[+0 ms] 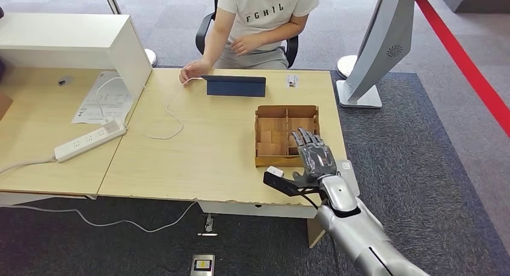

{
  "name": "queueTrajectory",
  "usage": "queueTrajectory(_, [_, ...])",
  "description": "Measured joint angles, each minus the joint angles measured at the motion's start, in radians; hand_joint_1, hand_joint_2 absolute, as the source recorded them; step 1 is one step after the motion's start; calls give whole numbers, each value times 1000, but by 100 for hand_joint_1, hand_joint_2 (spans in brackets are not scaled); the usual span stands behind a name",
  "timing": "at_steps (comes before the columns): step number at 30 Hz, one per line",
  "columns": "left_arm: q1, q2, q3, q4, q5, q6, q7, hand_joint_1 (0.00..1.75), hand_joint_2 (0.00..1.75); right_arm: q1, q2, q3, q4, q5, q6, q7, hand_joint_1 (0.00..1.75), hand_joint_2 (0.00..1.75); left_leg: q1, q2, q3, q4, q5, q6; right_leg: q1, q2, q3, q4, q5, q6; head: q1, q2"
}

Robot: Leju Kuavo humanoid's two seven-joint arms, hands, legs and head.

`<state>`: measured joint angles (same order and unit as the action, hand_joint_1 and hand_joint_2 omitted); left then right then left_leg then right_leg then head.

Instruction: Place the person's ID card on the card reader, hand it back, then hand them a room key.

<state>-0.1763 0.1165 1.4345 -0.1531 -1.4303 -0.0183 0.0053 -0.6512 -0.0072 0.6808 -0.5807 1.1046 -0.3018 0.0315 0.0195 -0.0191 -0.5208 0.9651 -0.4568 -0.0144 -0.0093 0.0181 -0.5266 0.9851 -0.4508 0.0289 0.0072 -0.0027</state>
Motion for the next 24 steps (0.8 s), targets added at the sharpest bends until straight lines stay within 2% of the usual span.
queueTrajectory(9, [0, 0, 12, 0, 2, 11, 12, 0, 0, 0, 27, -12, 19, 25, 6, -22, 0, 175, 0, 0, 0, 0, 0, 0, 0, 0, 0, 0, 0, 0, 0, 0])
queueTrajectory(24, [0, 1, 12, 0, -1, -1, 3, 0, 0, -13, 18, -37, 76, 50, -6, -22, 0, 175, 0, 0, 0, 0, 0, 0, 0, 0, 0, 0, 0, 0, 0, 0])
